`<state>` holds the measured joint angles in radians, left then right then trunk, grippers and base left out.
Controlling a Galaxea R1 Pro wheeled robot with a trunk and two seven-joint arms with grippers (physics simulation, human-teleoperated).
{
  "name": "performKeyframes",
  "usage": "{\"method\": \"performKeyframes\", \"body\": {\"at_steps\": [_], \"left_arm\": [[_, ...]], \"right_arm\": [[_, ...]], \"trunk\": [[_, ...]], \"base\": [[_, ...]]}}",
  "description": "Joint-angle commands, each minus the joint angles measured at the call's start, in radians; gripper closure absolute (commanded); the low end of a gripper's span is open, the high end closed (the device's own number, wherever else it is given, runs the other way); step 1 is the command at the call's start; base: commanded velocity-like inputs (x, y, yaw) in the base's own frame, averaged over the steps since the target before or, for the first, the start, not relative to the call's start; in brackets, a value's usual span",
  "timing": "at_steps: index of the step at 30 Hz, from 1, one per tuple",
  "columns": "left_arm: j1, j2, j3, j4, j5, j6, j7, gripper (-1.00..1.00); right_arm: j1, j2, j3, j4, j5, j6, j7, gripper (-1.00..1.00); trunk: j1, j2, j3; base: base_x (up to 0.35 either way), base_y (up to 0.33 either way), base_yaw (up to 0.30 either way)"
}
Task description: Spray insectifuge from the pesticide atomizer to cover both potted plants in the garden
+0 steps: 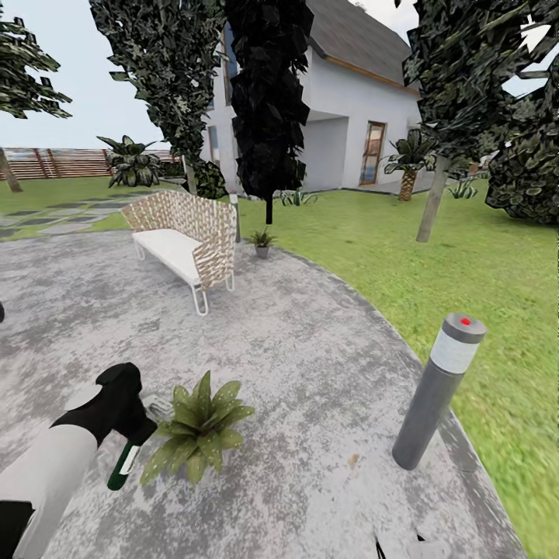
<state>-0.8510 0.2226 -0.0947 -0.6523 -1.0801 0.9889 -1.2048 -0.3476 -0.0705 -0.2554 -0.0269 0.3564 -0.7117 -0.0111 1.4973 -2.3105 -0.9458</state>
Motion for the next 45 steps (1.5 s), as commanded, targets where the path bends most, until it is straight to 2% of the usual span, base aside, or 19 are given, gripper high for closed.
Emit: {"method": "performKeyframes", "body": {"at_steps": [1,5,7,8,9,10,12,14,18,22,24,27,29,30,33,37,45], "left_arm": [[0.0,0.001,0.013,-0.004,0.023,0.003,-0.01,1.0],[0.009,0.0,0.053,-0.006,0.134,-0.067,-0.01,1.0],[0.012,-0.003,0.06,-0.005,0.208,-0.116,-0.01,1.0],[0.012,-0.004,0.062,-0.004,0.262,-0.135,-0.01,1.0],[0.013,-0.004,0.063,-0.004,0.299,-0.149,-0.01,1.0],[0.015,-0.007,0.063,-0.002,0.355,-0.178,-0.01,1.0],[0.025,-0.021,0.064,0.003,0.433,-0.248,-0.009,1.0],[0.047,-0.044,0.064,0.007,0.471,-0.312,-0.008,1.0],[0.108,-0.107,0.064,0.007,0.487,-0.389,0.007,1.0],[0.198,-0.175,0.064,0.01,0.491,-0.505,0.098,1.0],[0.229,-0.194,0.063,0.01,0.491,-0.533,0.141,1.0],[0.271,-0.206,0.062,0.011,0.491,-0.564,0.188,1.0],[0.289,-0.214,0.061,0.012,0.492,-0.631,0.219,1.0],[0.294,-0.218,0.061,0.021,0.493,-0.67,0.236,1.0],[0.298,-0.223,0.059,0.088,0.491,-0.715,0.285,1.0],[0.299,-0.23,0.059,0.113,0.49,-0.724,0.318,1.0],[0.299,-0.232,0.059,0.121,0.489,-0.725,0.324,1.0]], "right_arm": [[-0.001,0.0,-0.008,0.001,0.01,-0.003,-0.001,-1.0],[-0.001,0.0,-0.008,0.001,0.01,-0.003,-0.001,-1.0],[-0.001,0.0,-0.008,0.001,0.01,-0.003,-0.001,-1.0],[-0.001,0.0,-0.008,0.0,0.01,-0.003,-0.001,-1.0],[-0.001,0.0,-0.008,0.0,0.01,-0.003,-0.002,-1.0],[-0.001,0.0,-0.008,-0.001,0.01,-0.003,-0.002,-1.0],[-0.001,0.0,-0.008,-0.002,0.01,-0.003,-0.003,-1.0],[-0.001,0.0,-0.008,-0.003,0.01,-0.003,-0.003,-1.0],[-0.001,-0.001,-0.009,-0.005,0.01,-0.003,-0.003,-1.0],[-0.001,-0.003,-0.009,-0.006,0.009,-0.004,-0.003,-1.0],[-0.001,-0.003,-0.01,-0.006,0.009,-0.004,-0.004,-1.0],[-0.001,-0.004,-0.01,-0.007,0.009,-0.005,-0.005,-1.0],[-0.001,-0.004,-0.01,-0.007,0.009,-0.005,-0.006,-1.0],[-0.001,-0.005,-0.01,-0.007,0.009,-0.005,-0.006,-1.0],[-0.001,-0.005,-0.01,-0.007,0.009,-0.005,-0.007,-1.0],[-0.001,-0.005,-0.01,-0.007,0.008,-0.004,-0.007,-1.0],[-0.001,-0.003,-0.01,-0.006,0.006,-0.005,-0.007,-1.0]], "trunk": [[-0.001,0.0,-0.001],[-0.001,0.0,-0.001],[-0.001,0.0,-0.001],[-0.001,0.0,-0.001],[-0.001,0.0,-0.001],[-0.001,0.0,-0.001],[-0.001,0.0,-0.001],[-0.001,0.0,-0.001],[-0.001,0.0,-0.001],[-0.001,0.0,-0.001],[-0.001,0.0,-0.001],[-0.001,0.0,-0.001],[-0.001,0.0,-0.001],[-0.001,0.0,-0.001],[-0.001,0.0,-0.001],[-0.001,0.0,-0.001],[-0.001,0.0,-0.001]], "base": [[-0.336,0.0,0.0],[-0.313,0.0,0.0],[-0.255,0.0,0.0],[-0.202,0.0,0.0],[-0.161,0.0,0.0],[-0.086,0.0,0.0],[-0.042,0.0,0.0],[-0.014,0.0,0.0],[-0.003,0.0,0.0],[0.0,0.0,0.0],[0.0,0.0,0.0],[0.0,0.0,-0.007],[0.0,0.0,-0.149],[0.0,0.0,-0.219],[0.0,0.0,-0.248],[0.0,0.0,-0.262],[-0.055,-0.008,-0.265]]}}
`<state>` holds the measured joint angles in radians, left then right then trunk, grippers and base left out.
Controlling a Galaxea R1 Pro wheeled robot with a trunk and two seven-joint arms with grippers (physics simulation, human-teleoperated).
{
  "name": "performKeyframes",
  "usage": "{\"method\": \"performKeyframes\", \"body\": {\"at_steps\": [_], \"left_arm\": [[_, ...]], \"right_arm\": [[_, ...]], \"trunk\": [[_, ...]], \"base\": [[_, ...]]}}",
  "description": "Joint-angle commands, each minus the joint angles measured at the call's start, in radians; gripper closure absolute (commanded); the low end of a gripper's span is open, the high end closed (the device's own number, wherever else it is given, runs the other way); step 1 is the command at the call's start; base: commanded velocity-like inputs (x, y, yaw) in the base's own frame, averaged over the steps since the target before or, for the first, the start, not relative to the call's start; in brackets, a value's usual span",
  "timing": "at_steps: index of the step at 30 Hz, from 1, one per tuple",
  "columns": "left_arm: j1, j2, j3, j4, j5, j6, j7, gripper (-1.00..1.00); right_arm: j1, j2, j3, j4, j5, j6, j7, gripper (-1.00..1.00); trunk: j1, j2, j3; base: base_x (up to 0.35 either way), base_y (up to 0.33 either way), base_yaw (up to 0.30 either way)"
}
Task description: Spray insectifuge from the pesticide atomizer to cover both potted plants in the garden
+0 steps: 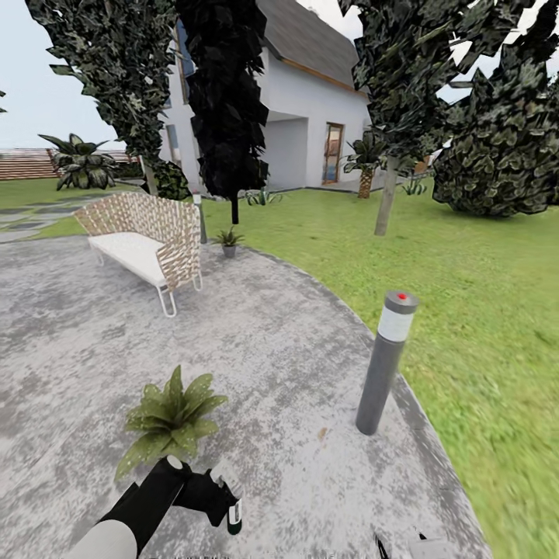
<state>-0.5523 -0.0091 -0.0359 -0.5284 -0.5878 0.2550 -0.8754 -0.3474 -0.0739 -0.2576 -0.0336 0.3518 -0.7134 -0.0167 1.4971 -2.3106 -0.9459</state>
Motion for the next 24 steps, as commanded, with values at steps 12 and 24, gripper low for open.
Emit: {"method": "performKeyframes", "body": {"at_steps": [12,24], "left_arm": [[0.0,-0.001,-0.001,0.015,-0.002,0.009,0.066,1.0],[0.0,0.003,-0.008,0.018,-0.01,0.009,0.074,1.0]], "right_arm": [[-0.001,0.0,-0.014,-0.001,0.005,-0.003,-0.002,-1.0],[0.0,0.012,0.052,-0.323,0.07,0.006,0.149,-1.0]], "trunk": [[-0.001,0.0,0.0],[-0.001,0.0,0.0]], "base": [[-0.306,-0.061,-0.252],[-0.11,-0.001,-0.013]]}}
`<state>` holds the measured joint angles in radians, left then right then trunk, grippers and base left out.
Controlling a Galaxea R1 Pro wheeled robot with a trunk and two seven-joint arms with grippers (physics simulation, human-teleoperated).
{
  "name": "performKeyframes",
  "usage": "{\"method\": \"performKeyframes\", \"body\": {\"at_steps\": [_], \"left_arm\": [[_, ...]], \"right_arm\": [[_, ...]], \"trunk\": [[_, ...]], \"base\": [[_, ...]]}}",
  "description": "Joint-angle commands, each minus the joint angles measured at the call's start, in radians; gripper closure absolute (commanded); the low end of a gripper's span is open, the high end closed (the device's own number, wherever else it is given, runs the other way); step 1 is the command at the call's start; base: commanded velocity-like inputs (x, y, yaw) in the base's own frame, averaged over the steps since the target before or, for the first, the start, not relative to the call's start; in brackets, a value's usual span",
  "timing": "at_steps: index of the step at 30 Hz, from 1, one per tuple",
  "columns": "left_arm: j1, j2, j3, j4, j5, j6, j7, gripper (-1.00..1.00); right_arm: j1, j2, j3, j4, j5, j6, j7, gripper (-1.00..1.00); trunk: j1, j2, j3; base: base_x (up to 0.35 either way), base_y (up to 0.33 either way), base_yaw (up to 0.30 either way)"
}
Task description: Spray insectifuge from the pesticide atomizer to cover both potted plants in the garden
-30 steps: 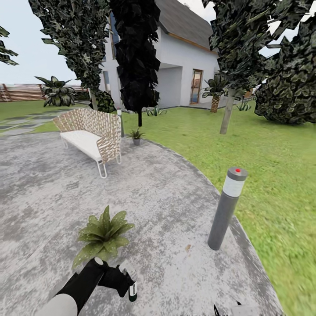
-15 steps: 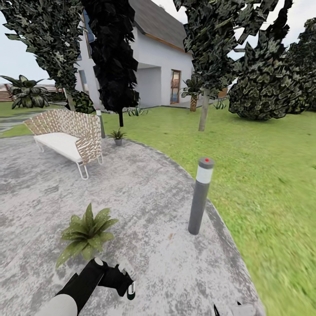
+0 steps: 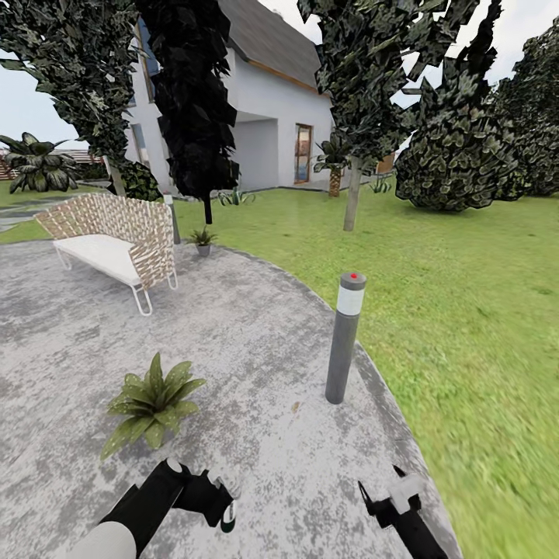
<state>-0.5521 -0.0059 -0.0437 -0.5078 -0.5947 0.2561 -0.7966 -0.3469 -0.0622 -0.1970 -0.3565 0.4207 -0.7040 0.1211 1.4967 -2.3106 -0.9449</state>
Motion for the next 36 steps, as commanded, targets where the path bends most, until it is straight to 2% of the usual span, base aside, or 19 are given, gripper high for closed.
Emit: {"method": "performKeyframes", "body": {"at_steps": [1,4,5,7,8,9,11,13,19,26,35,36], "left_arm": [[0.0,0.001,-0.001,-0.005,-0.004,0.008,-0.005,1.0],[0.0,0.005,0.0,-0.01,-0.005,0.009,-0.008,1.0],[-0.001,0.006,0.0,-0.011,-0.006,0.01,-0.009,1.0],[-0.003,0.008,0.0,-0.012,-0.013,0.011,-0.011,1.0],[-0.008,0.009,-0.001,-0.01,-0.025,0.012,-0.013,1.0],[-0.011,0.01,-0.001,-0.007,-0.035,0.012,-0.014,1.0],[-0.004,-0.002,-0.001,-0.016,-0.035,0.001,-0.024,1.0],[-0.004,-0.013,0.0,-0.016,-0.03,-0.009,-0.021,1.0],[-0.005,0.018,0.007,-0.018,-0.022,0.007,-0.018,1.0],[-0.018,0.024,-0.004,-0.018,-0.032,0.006,-0.043,1.0],[-0.056,0.024,-0.054,-0.019,-0.072,0.004,-0.093,1.0],[-0.078,0.024,-0.178,-0.019,-0.084,0.003,-0.255,1.0]], "right_arm": [[0.0,0.002,0.0,-0.018,0.011,0.005,0.033,-1.0],[-0.002,0.014,0.014,-0.079,0.026,0.105,0.074,-1.0],[-0.003,0.02,0.017,-0.105,0.029,0.167,0.104,-1.0],[-0.004,0.025,0.026,-0.147,0.036,0.233,0.203,-1.0],[-0.004,0.027,0.044,-0.177,0.044,0.251,0.28,-1.0],[-0.005,0.027,0.059,-0.198,0.049,0.259,0.327,-1.0],[-0.015,0.039,0.068,-0.209,0.048,0.27,0.337,-1.0],[-0.013,0.049,0.058,-0.206,0.047,0.269,0.335,-1.0],[-0.01,0.041,0.024,-0.192,0.04,0.245,0.301,-1.0],[-0.011,0.041,0.023,-0.192,0.051,0.246,0.301,-1.0],[-0.046,0.048,0.066,-0.202,0.1,0.292,0.344,-1.0],[-0.103,0.048,0.122,-0.202,0.137,0.36,0.468,-1.0]], "trunk": [[0.0,0.0,-0.001],[0.0,0.0,-0.001],[0.0,0.0,-0.001],[0.0,0.0,-0.001],[0.0,0.0,-0.001],[0.0,0.0,-0.001],[0.0,0.0,-0.001],[0.0,0.0,-0.001],[0.0,0.0,-0.001],[0.0,0.0,-0.001],[0.0,0.0,-0.001],[0.0,0.0,-0.001]], "base": [[-0.001,0.0,0.0],[0.0,0.0,0.0],[0.0,0.0,0.0],[0.0,0.0,0.0],[0.0,0.0,0.0],[0.0,0.0,0.0],[0.0,0.0,0.0],[0.0,0.0,0.0],[0.0,0.0,0.0],[0.0,0.0,0.0],[0.0,0.0,0.0],[0.0,0.0,0.0]]}}
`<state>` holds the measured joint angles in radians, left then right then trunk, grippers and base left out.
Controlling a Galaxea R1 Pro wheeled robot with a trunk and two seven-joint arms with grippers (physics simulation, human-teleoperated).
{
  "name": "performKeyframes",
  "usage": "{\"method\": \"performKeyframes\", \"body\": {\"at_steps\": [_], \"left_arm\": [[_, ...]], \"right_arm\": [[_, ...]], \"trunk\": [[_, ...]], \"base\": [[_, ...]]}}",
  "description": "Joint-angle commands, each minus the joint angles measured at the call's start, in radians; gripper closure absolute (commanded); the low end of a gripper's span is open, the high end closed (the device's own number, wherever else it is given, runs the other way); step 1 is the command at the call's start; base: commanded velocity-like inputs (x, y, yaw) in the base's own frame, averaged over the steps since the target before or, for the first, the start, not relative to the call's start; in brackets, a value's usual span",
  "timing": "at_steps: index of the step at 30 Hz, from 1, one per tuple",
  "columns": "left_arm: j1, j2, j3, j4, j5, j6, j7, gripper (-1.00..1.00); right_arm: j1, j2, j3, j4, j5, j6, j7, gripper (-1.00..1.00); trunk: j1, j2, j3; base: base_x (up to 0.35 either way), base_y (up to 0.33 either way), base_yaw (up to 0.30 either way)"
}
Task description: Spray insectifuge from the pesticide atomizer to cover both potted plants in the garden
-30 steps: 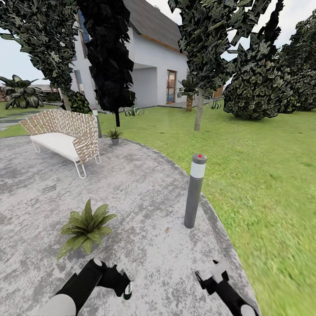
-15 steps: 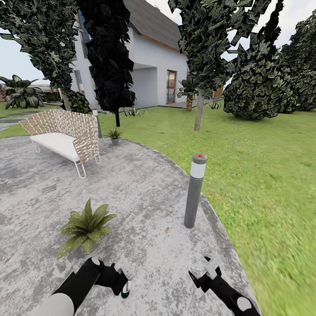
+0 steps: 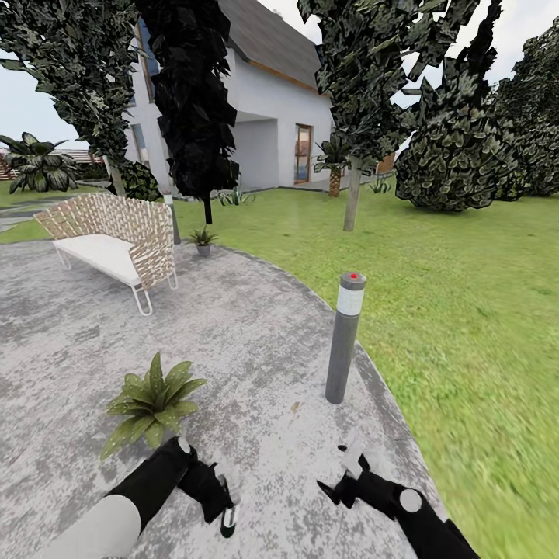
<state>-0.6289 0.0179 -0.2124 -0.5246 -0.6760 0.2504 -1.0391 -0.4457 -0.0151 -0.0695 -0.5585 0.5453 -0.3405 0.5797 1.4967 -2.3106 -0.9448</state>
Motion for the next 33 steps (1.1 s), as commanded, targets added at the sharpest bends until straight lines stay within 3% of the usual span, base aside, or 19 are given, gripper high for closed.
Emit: {"method": "performKeyframes", "body": {"at_steps": [1,6,11,12,15,20,23,27,33], "left_arm": [[-0.008,0.001,-0.016,-0.003,-0.004,0.006,-0.024,1.0],[-0.021,0.004,-0.028,-0.003,-0.009,-0.048,-0.072,1.0],[-0.042,-0.003,-0.03,-0.003,-0.01,-0.055,-0.135,1.0],[-0.043,-0.004,-0.031,-0.003,-0.01,-0.055,-0.137,1.0],[-0.044,-0.007,-0.035,-0.003,-0.014,-0.056,-0.138,1.0],[-0.044,-0.018,-0.055,-0.004,-0.06,-0.052,-0.133,1.0],[-0.044,-0.024,-0.055,-0.005,-0.063,-0.056,-0.13,1.0],[-0.044,-0.035,-0.055,-0.005,-0.063,-0.058,-0.128,1.0],[-0.044,-0.062,-0.056,-0.005,-0.068,-0.057,-0.127,1.0]], "right_arm": [[-0.022,0.001,-0.003,0.0,0.013,0.014,0.045,-1.0],[-0.063,0.002,0.011,0.001,0.02,0.042,0.163,-1.0],[-0.086,0.003,0.095,0.001,0.064,0.044,0.187,-1.0],[-0.09,0.003,0.102,0.001,0.068,0.044,0.188,1.0],[-0.094,0.004,0.108,0.001,0.071,0.044,0.203,1.0],[-0.095,0.009,0.109,-0.001,0.071,0.045,0.249,1.0],[-0.096,0.027,0.109,-0.003,0.07,0.055,0.262,1.0],[-0.096,0.057,0.109,-0.024,0.069,0.127,0.29,1.0],[-0.096,0.066,0.109,-0.047,0.066,0.141,0.319,1.0]], "trunk": [[0.0,0.0,-0.001],[0.0,0.0,-0.001],[0.0,0.0,-0.001],[0.0,0.0,-0.001],[0.0,0.0,-0.001],[0.0,0.0,-0.001],[0.0,0.0,-0.001],[0.0,0.0,-0.001],[0.0,0.0,-0.001]], "base": [[0.0,0.0,0.0],[0.0,0.0,0.0],[0.0,0.0,0.0],[0.0,0.0,0.0],[0.0,0.0,0.0],[0.0,0.0,0.0],[0.0,0.0,0.0],[0.0,0.0,0.0],[0.0,0.0,0.0]]}}
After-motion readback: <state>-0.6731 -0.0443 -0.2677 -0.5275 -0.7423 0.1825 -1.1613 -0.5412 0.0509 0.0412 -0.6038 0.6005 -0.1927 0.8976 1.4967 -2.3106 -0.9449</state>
